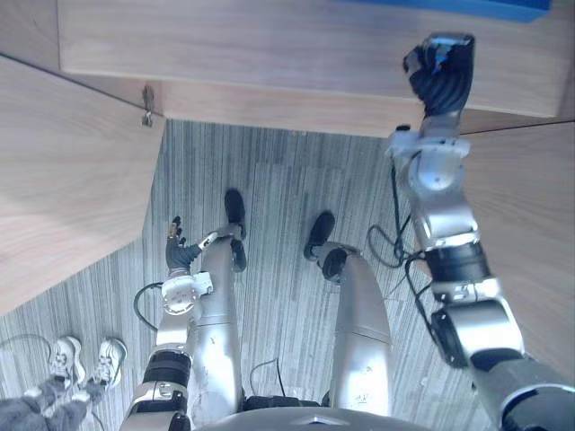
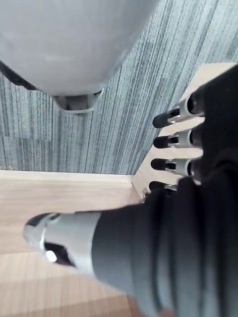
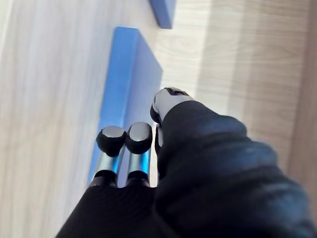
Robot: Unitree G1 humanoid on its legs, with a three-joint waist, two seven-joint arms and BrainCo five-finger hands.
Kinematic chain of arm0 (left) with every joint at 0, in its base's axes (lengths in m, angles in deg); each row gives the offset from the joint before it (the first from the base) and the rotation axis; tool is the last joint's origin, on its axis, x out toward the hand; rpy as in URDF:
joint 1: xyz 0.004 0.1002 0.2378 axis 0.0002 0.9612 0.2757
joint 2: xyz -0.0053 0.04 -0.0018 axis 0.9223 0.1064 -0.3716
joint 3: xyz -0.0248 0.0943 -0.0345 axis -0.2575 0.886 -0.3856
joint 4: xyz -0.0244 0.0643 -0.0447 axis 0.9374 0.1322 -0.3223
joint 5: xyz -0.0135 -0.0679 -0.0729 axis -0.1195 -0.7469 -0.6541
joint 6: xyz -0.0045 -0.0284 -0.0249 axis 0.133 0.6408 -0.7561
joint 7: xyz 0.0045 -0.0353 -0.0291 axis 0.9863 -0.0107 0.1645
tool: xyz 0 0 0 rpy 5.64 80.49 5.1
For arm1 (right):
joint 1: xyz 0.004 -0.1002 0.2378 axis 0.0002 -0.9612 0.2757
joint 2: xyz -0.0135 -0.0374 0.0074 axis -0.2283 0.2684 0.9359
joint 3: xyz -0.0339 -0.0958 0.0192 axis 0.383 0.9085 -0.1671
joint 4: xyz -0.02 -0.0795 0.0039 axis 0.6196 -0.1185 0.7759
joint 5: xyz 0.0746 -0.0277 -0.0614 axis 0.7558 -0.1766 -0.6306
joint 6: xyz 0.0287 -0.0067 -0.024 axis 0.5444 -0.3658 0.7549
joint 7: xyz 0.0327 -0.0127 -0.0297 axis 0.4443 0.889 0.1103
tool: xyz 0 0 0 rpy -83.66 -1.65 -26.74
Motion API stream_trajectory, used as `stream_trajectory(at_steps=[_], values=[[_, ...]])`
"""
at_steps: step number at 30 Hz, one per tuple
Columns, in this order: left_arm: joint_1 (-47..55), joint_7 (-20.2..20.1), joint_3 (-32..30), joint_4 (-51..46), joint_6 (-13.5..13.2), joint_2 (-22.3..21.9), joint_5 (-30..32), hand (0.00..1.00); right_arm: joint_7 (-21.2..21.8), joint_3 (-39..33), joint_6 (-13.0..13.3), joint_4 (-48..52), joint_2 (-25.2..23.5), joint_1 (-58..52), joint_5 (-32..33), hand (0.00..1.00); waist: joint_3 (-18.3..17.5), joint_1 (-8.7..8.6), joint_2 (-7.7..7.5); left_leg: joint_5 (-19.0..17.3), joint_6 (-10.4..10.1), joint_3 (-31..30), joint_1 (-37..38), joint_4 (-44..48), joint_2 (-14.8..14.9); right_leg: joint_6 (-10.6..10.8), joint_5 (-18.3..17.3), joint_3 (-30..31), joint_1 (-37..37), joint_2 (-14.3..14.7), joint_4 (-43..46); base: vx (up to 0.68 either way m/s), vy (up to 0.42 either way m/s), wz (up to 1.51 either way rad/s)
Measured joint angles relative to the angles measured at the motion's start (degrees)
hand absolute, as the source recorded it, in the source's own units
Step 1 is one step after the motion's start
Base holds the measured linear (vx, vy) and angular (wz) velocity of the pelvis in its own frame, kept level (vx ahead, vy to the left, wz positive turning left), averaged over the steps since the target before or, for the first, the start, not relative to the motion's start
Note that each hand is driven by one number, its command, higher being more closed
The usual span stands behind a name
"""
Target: Walk over to the cabinet, pick up the folder, carry it to the office cabinet, place the folder inside the office cabinet, then close the office cabinet door
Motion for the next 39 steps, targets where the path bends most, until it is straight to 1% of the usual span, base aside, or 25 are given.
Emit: stream_trajectory(at_steps=[1, 4, 6, 7, 8, 9, 12, 13, 14, 15, 17, 18, 20, 21, 22, 23, 24, 25, 27, 29, 30, 32, 35, 36, 39], values=[[0.0, 0.0, 0.0, 1.1, 0.1, 0.0, 0.1, 0.0, 0.0, -0.4, 0.3, 2.5, -1.5, -2.4, -0.3, 1.0, 0.0, -0.05, -0.01, 0.0, 0.0, 0.4, 2.0, -0.8, 0.3, 0.2, 0.1, -0.2, 1.9, 0.2, -1.2, 0.0, -0.008, -0.3], [0.5, -0.3, 0.0, 3.3, 0.7, -0.4, 1.3, 0.0, 0.0, -0.4, 2.5, 9.5, -5.8, -9.8, -2.0, 1.0, -0.1, -0.35, -0.03, -0.8, 0.0, 1.8, 8.6, -2.3, 0.6, 0.5, 1.3, -0.2, 8.4, 0.4, -4.4, 0.04, 0.003, -0.18], [1.8, -0.9, 0.0, 4.0, 1.3, -0.7, 1.4, 0.0, 1.0, 1.9, 4.4, 13.5, -9.1, -14.8, -2.0, 1.0, -0.5, -0.66, -0.12, -1.7, 0.0, 2.6, 13.8, -3.1, 1.1, 1.3, 2.4, 0.1, 13.9, 1.1, -7.3, 0.08, 0.008, -0.22], [2.1, -1.1, -0.1, 4.4, 1.4, -0.7, 1.9, 0.0, 1.4, 2.7, 5.0, 14.0, -9.7, -16.1, -2.1, 1.0, -0.5, -0.79, -0.18, -1.9, 0.2, 2.9, 15.3, -3.4, 1.2, 1.4, 2.5, 0.2, 15.5, 1.3, -8.1, 0.1, 0.021, -0.21], [2.7, -1.2, -0.1, 5.8, 1.7, -0.9, 2.9, 0.0, 2.7, 5.1, 5.4, 14.9, -10.7, -19.0, -2.1, 1.0, -1.5, -1.02, -0.59, -2.3, 0.3, 3.6, 18.0, -4.1, 1.2, 1.4, 3.1, 0.7, 17.9, 1.4, -9.5, 0.11, 0.032, -0.24], [4.0, -1.2, -0.7, 7.1, 1.9, -1.5, 3.6, 0.0, 3.9, 7.5, 5.6, 15.1, -11.5, -22.4, -2.3, 1.0, -4.1, -1.32, -0.88, -2.8, 0.5, 4.4, 19.6, -4.9, 1.3, 1.8, 3.6, 1.1, 19.6, 1.9, -11.5, 0.13, 0.041, -0.25], [5.6, -1.2, -1.1, 9.9, 2.1, -2.2, 4.8, 0.0, 7.8, 11.4, 6.2, 14.8, -12.9, -28.8, -5.0, 1.0, -5.8, -1.47, -1.32, -3.9, 0.6, 6.4, 26.3, -7.0, 1.7, 2.6, 4.7, 2.2, 26.1, 2.8, -15.8, 0.16, 0.068, -0.32], [6.7, -1.4, -1.0, 11.1, 2.3, -2.1, 5.3, 0.0, 9.3, 12.8, 6.3, 13.9, -13.6, -32.1, -6.5, 1.0, -7.6, -1.64, -1.76, -4.1, 0.6, 7.3, 28.8, -8.3, 1.6, 2.8, 5.1, 3.0, 28.4, 3.1, -17.7, 0.16, 0.071, -0.27], [7.3, -1.6, -0.9, 13.2, 2.3, -1.6, 6.1, 0.0, 10.6, 13.7, 6.5, 11.3, -14.3, -34.7, -6.8, 1.0, -9.3, -1.81, -2.53, -4.0, 0.4, 8.1, 31.4, -10.3, 1.0, 3.1, 5.5, 3.5, 30.4, 3.1, -19.6, 0.16, 0.063, -0.24], [7.4, -1.8, -0.7, 14.7, 2.3, -1.3, 6.4, 0.0, 11.4, 13.9, 6.4, 9.3, -14.4, -35.7, -7.3, 1.0, -10.0, -1.9, -2.8, -3.9, 0.2, 8.2, 32.7, -11.5, 0.6, 3.2, 5.8, 3.7, 31.4, 3.1, -20.6, 0.13, 0.027, -0.11], [7.5, -2.7, 0.3, 19.4, 2.5, 0.1, 7.6, 0.0, 13.7, 13.6, 6.1, -1.2, -14.3, -37.5, -9.5, 1.0, -12.0, -3.19, -3.23, -2.7, -0.2, 8.3, 36.7, -16.1, -0.9, 3.7, 7.0, 3.9, 35.3, 3.1, -24.9, 0.17, 0.025, 0.03], [7.6, -2.8, 0.3, 20.1, 2.6, 0.3, 8.0, 0.0, 14.3, 13.4, 5.9, -4.1, -14.3, -37.7, -10.2, 1.0, -12.3, -3.33, -3.27, -2.2, -0.2, 8.3, 37.5, -17.2, -1.2, 3.8, 7.5, 3.9, 36.2, 3.1, -26.1, 0.15, 0.019, 0.04], [8.0, -3.3, 0.6, 22.4, 2.8, 1.4, 9.0, 0.0, 15.4, 12.6, 4.5, -13.7, -13.9, -38.0, -11.5, 1.0, -13.0, -3.72, -3.12, -0.3, -0.2, 8.6, 40.9, -21.4, -2.4, 4.0, 9.3, 3.9, 39.3, 3.2, -30.2, 0.1, 0.013, 0.01], [8.2, -3.5, 0.7, 22.9, 2.8, 1.7, 9.3, 0.0, 15.9, 12.2, 4.3, -15.8, -14.0, -38.0, -12.4, 1.0, -13.3, -3.82, -3.09, 0.1, -0.2, 8.7, 41.5, -22.3, -2.6, 4.1, 9.8, 3.9, 40.0, 3.3, -31.0, 0.1, 0.011, -0.03], [8.6, -3.6, 0.7, 24.1, 2.9, 2.2, 9.8, 0.0, 16.4, 11.5, 3.7, -19.9, -14.0, -38.0, -13.6, 1.0, -13.6, -3.97, -3.06, 0.8, -0.2, 8.9, 43.2, -24.2, -3.1, 4.1, 10.6, 4.0, 41.6, 3.5, -32.8, 0.09, 0.01, -0.07], [9.3, -3.7, 0.7, 24.7, 3.0, 2.6, 10.3, 0.0, 16.4, 10.8, 3.4, -24.4, -14.0, -38.1, -15.2, 1.0, -14.1, -4.19, -3.07, 1.5, -0.1, 9.3, 45.1, -26.2, -3.5, 4.3, 11.3, 4.2, 43.3, 3.7, -34.5, 0.08, 0.013, -0.1], [9.5, -3.7, 0.7, 25.2, 3.0, 2.6, 10.3, 0.0, 16.4, 10.5, 3.3, -26.4, -14.0, -38.0, -15.8, 1.0, -14.4, -4.2, -3.07, 1.8, -0.2, 9.6, 46.1, -27.1, -3.7, 4.4, 11.7, 4.4, 44.1, 3.7, -35.4, 0.06, 0.022, -0.14], [10.1, -4.0, 0.7, 26.2, 3.0, 2.7, 10.4, 0.0, 16.4, 9.6, 2.6, -30.2, -14.1, -38.0, -17.5, 1.0, -15.3, -4.23, -3.0, 2.3, -0.1, 9.8, 47.8, -28.8, -4.2, 4.5, 12.4, 4.8, 45.5, 3.8, -37.1, 0.05, 0.036, -0.12], [11.2, -4.7, 0.8, 26.5, 3.1, 2.7, 11.4, 0.0, 16.3, 8.0, 2.0, -34.9, -14.2, -38.3, -18.4, 1.0, -16.7, -4.55, -2.84, 2.9, 0.0, 10.0, 49.3, -30.6, -4.7, 4.6, 13.3, 4.9, 47.1, 3.8, -39.2, 0.03, 0.041, -0.06], [11.5, -5.1, 1.3, 27.9, 3.1, 2.7, 11.6, 0.0, 16.3, 4.5, 0.9, -40.5, -15.1, -38.8, -19.1, 1.0, -17.8, -4.55, -2.83, 3.8, -0.1, 10.3, 51.7, -33.1, -5.3, 4.7, 14.0, 5.2, 49.0, 3.8, -40.9, 0.0, 0.043, -0.06], [11.7, -5.2, 1.3, 28.4, 3.2, 2.7, 11.9, 0.0, 16.3, 3.2, 0.3, -42.4, -15.4, -38.9, -19.0, 0.0, -17.9, -4.54, -2.83, 4.2, 0.0, 10.5, 52.9, -34.2, -5.6, 4.7, 14.2, 5.5, 49.6, 3.8, -41.5, -0.03, 0.033, -0.14], [12.8, -5.4, 1.3, 28.7, 3.2, 2.7, 12.5, 0.0, 16.2, 0.5, -0.6, -45.3, -15.9, -39.3, -18.8, 0.0, -19.3, -4.52, -2.77, 5.4, -0.3, 11.3, 55.0, -37.6, -6.3, 4.8, 14.5, 6.7, 50.0, 3.8, -42.6, -0.04, 0.033, -0.22], [13.1, -6.4, 1.3, 29.7, 3.3, 2.7, 12.5, 0.0, 16.2, -1.0, -1.9, -47.9, -15.9, -40.4, -18.8, 0.0, -20.1, -4.7, -2.36, 6.9, -0.5, 11.2, 57.9, -42.1, -7.7, 5.1, 14.6, 8.1, 50.5, 3.7, -43.5, -0.02, 0.048, -0.24], [13.0, -6.7, 1.3, 30.3, 3.5, 2.7, 12.5, 0.0, 16.2, -1.8, -2.6, -48.0, -16.1, -41.0, -18.7, 0.0, -20.3, -5.03, -2.28, 7.0, -0.4, 11.2, 58.3, -42.4, -7.9, 5.4, 14.8, 8.5, 50.8, 3.5, -43.8, -0.02, 0.062, -0.17], [13.1, -7.4, 1.3, 30.6, 3.8, 2.7, 12.5, 0.0, 16.1, -2.6, -2.8, -48.3, -16.1, -41.9, -17.1, 0.0, -20.7, -5.41, -2.28, 6.8, -0.2, 11.3, 58.8, -42.7, -8.4, 5.6, 15.0, 9.5, 51.5, 3.3, -44.5, -0.02, 0.042, -0.03]])
